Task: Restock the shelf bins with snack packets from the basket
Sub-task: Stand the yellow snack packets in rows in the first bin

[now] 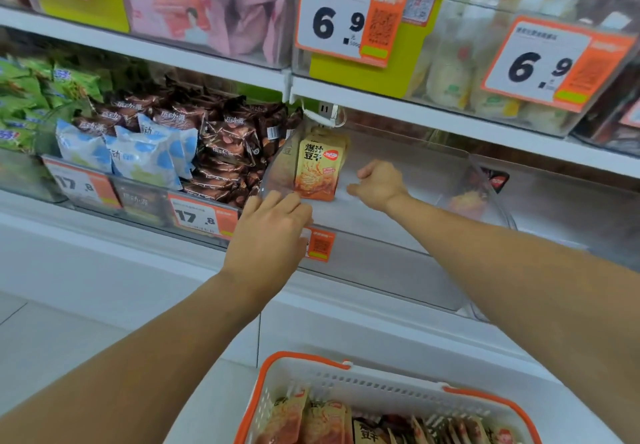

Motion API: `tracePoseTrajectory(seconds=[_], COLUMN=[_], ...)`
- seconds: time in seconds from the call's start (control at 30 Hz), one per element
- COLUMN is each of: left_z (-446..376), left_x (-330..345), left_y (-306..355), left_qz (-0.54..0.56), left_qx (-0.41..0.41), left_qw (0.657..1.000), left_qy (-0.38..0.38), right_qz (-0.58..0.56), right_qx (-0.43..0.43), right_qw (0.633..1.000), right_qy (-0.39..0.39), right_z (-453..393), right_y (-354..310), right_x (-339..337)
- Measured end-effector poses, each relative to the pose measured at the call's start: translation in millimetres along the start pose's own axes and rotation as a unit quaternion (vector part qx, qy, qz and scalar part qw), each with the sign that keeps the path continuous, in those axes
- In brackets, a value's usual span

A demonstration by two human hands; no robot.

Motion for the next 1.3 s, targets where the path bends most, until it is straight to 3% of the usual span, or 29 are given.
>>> tracePoseTrajectory(seconds=[0.17,0.27,0.37,0.47,0.53,0.67,0.8,0.9,1.13,1.3], left_z=[11,21,30,55,78,131,203,225,229,222], left_x=[-3,-3,27,80,116,172,218,218,223,223], left_y=[18,38,61,80,86,85,69,69,77,84], left_qz=[-0.045,0.008,0.084,0.014,0.020,0.095,0.148,0.184,0.173,0.133], left_qx=[-0.022,0.029,0.009,-0.026,-0.057,-0.156,-0.223,-0.222,-0.223,-0.218], left_qw=[0.999,0.998,0.965,0.877,0.833,0.836,0.789,0.781,0.785,0.779], left_qy=[-0.011,-0.053,-0.247,-0.479,-0.550,-0.517,-0.552,-0.555,-0.552,-0.573], right_qz=[-0.083,-0.102,-0.028,-0.042,-0.039,0.026,0.042,0.026,-0.013,-0.041], right_qx=[-0.189,-0.274,-0.232,-0.087,0.008,0.071,0.104,0.132,0.215,0.268], right_qw=[0.975,0.956,0.963,0.956,0.946,0.946,0.950,0.943,0.952,0.933], right_qy=[0.083,0.012,-0.133,-0.277,-0.322,-0.316,-0.290,-0.303,-0.218,-0.238], right_z=[125,205,231,226,226,239,248,247,242,248], right_y=[-2,25,71,111,134,169,187,194,202,210], right_x=[-33,-7,48,105,138,181,203,219,253,256])
Point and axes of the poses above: each hand's wrist, its own z-axis away from the middle knuckle, its own x-axis out of the palm, y = z × x, the point moved 5 cm from there along -z, towards the middle knuckle, and after that the axes turned 15 degrees about -y, right-handed, at the moved point
